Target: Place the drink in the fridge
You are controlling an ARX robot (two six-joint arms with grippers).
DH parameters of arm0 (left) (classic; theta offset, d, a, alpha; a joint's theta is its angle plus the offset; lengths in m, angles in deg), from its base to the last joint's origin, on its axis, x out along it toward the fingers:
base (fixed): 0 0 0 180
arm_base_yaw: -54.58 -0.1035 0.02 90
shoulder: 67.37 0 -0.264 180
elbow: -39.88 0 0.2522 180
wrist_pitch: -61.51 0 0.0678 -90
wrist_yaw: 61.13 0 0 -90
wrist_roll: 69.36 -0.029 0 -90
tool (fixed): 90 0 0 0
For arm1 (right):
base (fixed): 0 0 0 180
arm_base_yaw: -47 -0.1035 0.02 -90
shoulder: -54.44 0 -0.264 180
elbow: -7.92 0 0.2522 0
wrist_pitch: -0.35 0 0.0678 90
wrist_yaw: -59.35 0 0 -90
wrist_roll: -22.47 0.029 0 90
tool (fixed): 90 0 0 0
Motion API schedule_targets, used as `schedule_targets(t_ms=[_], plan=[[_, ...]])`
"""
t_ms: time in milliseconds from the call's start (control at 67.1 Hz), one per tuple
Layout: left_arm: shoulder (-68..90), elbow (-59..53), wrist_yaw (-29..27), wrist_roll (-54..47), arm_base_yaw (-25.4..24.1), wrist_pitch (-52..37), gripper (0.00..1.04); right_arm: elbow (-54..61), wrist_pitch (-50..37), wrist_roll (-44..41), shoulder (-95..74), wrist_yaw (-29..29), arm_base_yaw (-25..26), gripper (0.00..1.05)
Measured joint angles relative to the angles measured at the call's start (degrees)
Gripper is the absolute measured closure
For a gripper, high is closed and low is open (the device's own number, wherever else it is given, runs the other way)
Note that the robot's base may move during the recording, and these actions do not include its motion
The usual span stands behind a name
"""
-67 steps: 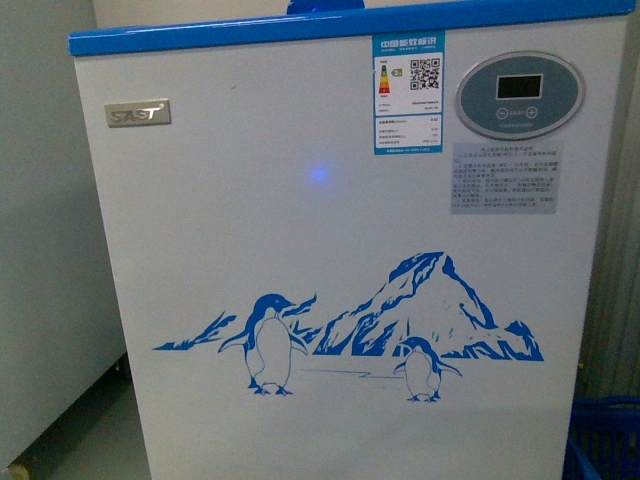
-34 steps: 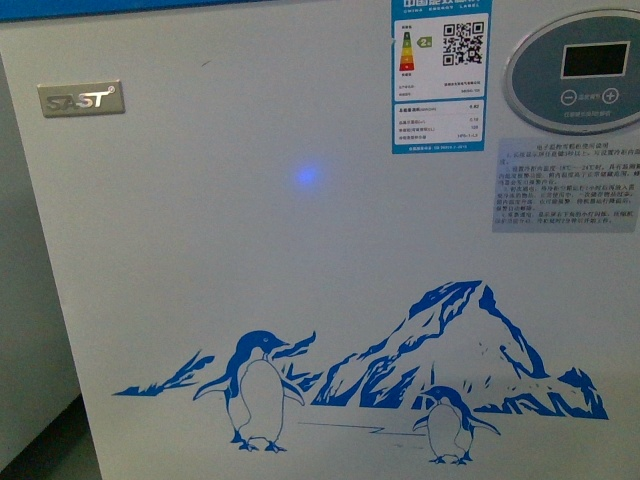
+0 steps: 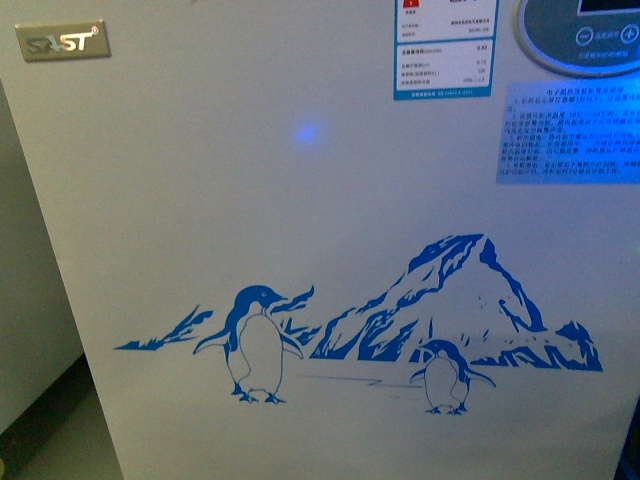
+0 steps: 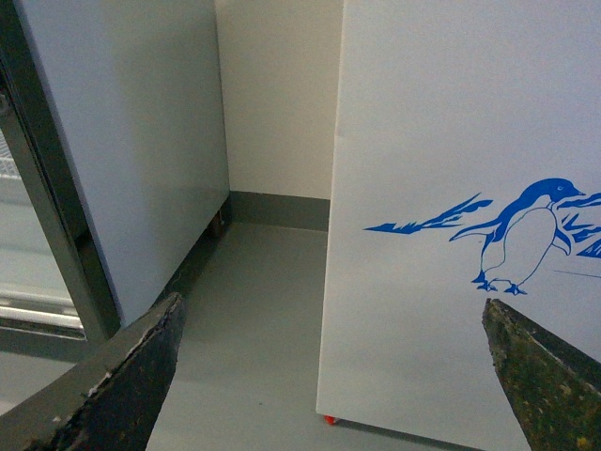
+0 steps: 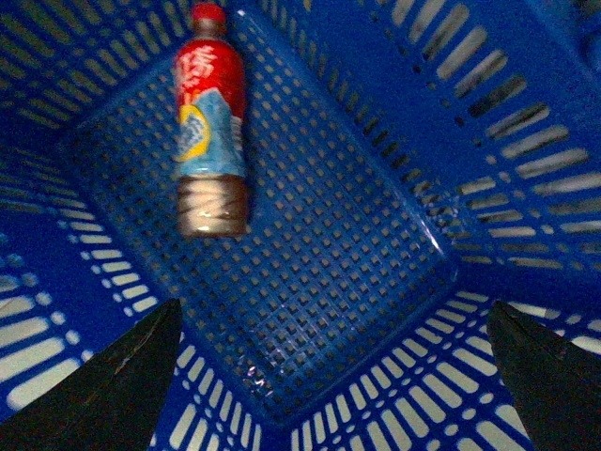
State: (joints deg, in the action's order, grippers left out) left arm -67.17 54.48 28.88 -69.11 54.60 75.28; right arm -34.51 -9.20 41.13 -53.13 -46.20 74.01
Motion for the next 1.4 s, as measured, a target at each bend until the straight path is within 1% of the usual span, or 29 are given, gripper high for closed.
schedule_targets(t_ms=[75, 194, 253, 313, 373, 596, 820, 1193, 1402], plan=[[0.00, 0.00, 0.02, 0.00, 0.00, 0.00, 0.08, -5.53, 0.20, 5.09, -8.48, -1.81, -2.12, 0.08], [0.00, 0.00, 0.00, 0.00, 0.00, 0.00, 0.08, -13.27, 2.27, 11.08, -16.87, -3.32, -5.42, 0.08], [0.00, 0.00, 0.00, 0.00, 0.00, 0.00, 0.08, -18.91, 3.54, 14.75, -22.25, -5.44, -7.17, 0.08], [0.00, 0.00, 0.00, 0.00, 0.00, 0.00, 0.08, -25.38, 5.60, 17.33, -28.33, -7.67, -8.02, 0.08], [0.00, 0.00, 0.00, 0.00, 0.00, 0.00, 0.08, -30.14, 7.50, 19.02, -32.83, -8.61, -8.22, 0.08], [0.00, 0.00, 0.00, 0.00, 0.00, 0.00, 0.08, -46.01, 14.45, 21.94, -45.86, -10.95, -8.31, 0.08], [0.00, 0.00, 0.00, 0.00, 0.00, 0.00, 0.08, -58.53, 17.44, 22.62, -54.23, -12.11, -8.31, 0.08], [0.00, 0.00, 0.02, 0.00, 0.02, 0.00, 0.08, -71.04, 23.26, 22.88, -64.24, -11.13, -8.28, 0.08], [0.00, 0.00, 0.00, 0.00, 0.00, 0.00, 0.08, -77.68, 27.96, 22.08, -68.30, -8.50, -7.61, 0.08]])
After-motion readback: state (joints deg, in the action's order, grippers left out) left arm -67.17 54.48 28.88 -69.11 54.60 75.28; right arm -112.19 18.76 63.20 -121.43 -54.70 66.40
